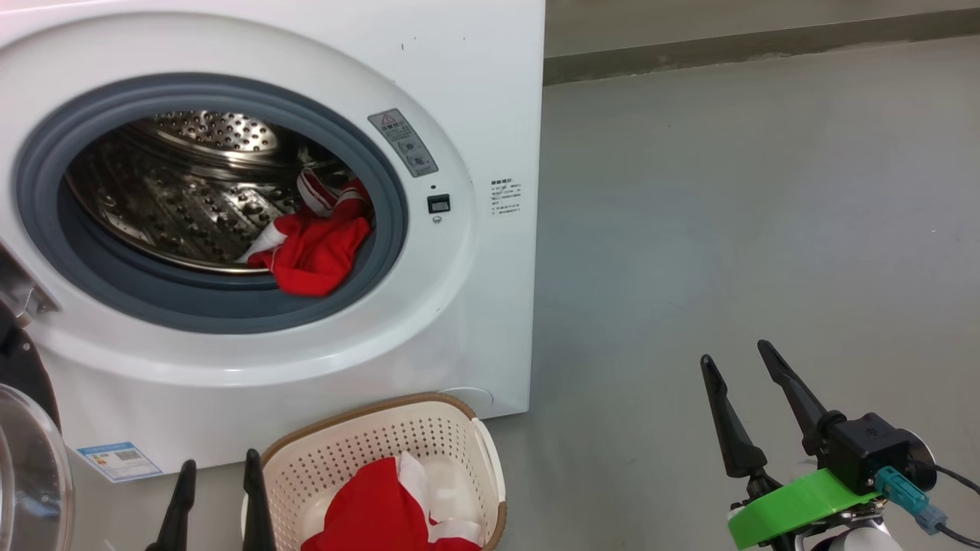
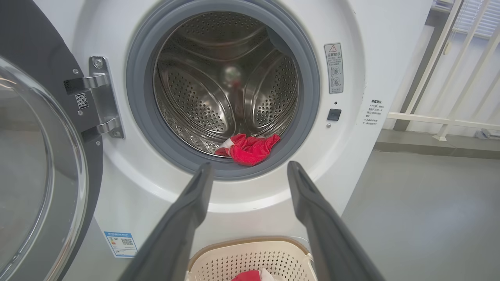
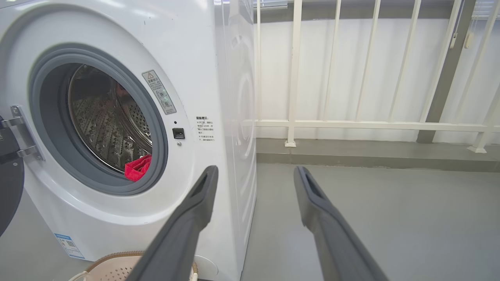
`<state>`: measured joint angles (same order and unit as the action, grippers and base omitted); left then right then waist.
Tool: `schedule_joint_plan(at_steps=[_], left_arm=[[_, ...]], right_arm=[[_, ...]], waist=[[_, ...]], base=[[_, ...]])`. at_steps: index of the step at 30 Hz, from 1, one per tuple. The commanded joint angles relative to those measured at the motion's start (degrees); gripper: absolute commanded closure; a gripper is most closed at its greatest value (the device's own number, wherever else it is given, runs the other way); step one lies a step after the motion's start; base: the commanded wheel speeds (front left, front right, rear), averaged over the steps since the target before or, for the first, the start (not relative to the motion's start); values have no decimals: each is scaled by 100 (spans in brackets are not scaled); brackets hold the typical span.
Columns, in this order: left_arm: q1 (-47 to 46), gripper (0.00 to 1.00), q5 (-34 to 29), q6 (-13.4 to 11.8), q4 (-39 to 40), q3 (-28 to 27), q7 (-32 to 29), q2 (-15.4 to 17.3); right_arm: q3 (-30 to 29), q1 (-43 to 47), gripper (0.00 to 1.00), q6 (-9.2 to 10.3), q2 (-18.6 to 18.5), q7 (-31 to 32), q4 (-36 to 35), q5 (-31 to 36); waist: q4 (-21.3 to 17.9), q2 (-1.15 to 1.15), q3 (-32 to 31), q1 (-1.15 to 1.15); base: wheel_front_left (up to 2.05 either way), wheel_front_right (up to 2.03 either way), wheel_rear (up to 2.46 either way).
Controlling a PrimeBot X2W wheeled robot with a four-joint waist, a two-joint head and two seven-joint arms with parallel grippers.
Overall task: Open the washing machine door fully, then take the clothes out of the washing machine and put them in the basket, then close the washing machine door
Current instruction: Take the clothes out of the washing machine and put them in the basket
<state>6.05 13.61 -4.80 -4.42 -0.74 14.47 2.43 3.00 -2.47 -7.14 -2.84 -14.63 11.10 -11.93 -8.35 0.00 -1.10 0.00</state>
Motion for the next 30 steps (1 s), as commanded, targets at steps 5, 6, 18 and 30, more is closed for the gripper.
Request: schedule_joint_plan(at_steps=[5, 6, 18, 30], left_arm=[[-130, 0, -2, -71, 82, -127, 52, 54], [-141, 0, 5, -75, 76, -119, 52, 54], [-373, 0, 22, -143, 37, 89, 52, 49], [-1062, 0, 105, -179, -93, 250, 52, 46]], right_arm=[[158, -39, 0, -35, -4, -37, -169, 22], [163, -34, 0, -35, -4, -37, -169, 23], [217, -34, 0, -35, -4, -37, -189, 72], [217, -240, 0, -35, -4, -37, -307, 179]], waist=[[34, 0, 45, 0], [40, 0, 56, 0], [251, 0, 310, 0], [552, 0, 853, 0]], base=[[0, 0, 0], [0, 0, 0], [0, 0, 0], [0, 0, 0]])
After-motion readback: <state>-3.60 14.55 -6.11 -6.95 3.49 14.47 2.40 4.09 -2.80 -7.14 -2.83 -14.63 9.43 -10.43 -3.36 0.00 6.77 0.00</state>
